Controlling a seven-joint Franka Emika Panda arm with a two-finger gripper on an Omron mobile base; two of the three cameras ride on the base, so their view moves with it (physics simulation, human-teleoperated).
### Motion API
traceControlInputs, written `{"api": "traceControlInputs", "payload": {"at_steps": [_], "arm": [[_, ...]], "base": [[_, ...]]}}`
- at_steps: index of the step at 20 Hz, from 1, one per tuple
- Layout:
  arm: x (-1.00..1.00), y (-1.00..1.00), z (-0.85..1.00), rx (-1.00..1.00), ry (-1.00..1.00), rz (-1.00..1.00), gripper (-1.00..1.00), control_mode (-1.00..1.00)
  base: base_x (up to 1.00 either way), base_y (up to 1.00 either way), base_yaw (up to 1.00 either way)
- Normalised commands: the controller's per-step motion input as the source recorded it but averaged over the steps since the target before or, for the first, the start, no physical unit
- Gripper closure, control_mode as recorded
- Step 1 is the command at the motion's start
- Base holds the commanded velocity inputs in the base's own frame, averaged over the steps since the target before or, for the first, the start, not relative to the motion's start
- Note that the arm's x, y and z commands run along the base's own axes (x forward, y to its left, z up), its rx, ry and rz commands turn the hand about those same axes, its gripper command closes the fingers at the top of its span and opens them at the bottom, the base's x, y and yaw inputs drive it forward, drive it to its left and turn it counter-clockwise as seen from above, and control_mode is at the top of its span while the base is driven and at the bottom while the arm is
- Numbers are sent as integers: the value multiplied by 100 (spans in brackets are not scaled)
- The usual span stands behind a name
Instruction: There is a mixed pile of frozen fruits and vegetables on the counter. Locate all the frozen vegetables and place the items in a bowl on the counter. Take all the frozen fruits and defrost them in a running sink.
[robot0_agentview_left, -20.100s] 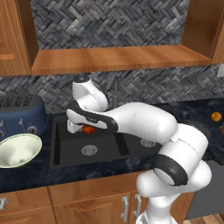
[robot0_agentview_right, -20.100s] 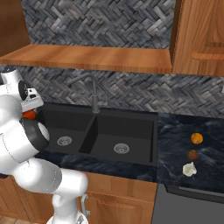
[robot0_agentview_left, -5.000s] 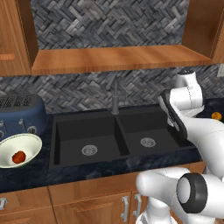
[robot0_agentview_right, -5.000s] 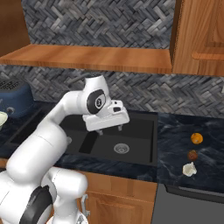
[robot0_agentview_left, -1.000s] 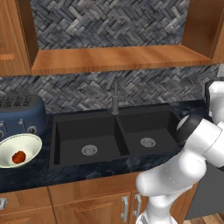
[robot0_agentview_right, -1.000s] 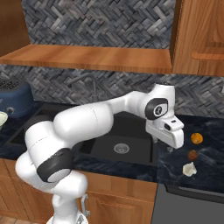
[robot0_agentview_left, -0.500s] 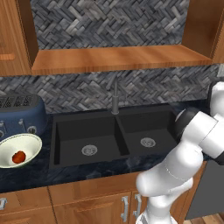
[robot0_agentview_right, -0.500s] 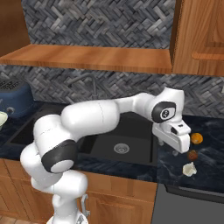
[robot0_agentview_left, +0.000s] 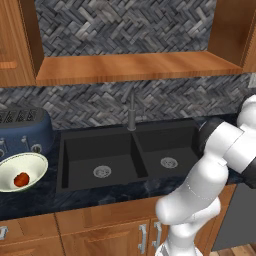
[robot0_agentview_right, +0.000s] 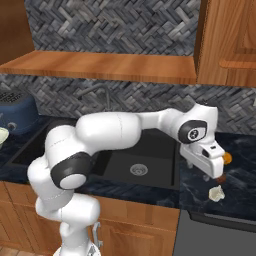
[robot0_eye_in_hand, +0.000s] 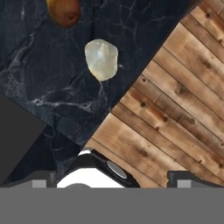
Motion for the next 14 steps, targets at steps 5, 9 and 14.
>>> {"api": "traceControlInputs", "payload": {"at_steps": [5, 9, 14], "arm": [[3, -21, -15, -1, -9, 0, -100, -100], [21, -11, -11, -4, -8, 0, -100, -100], [22, -9, -8, -5, -7, 1, -100, -100]], "base": [[0, 0, 0], [0, 0, 0], [0, 0, 0]]}}
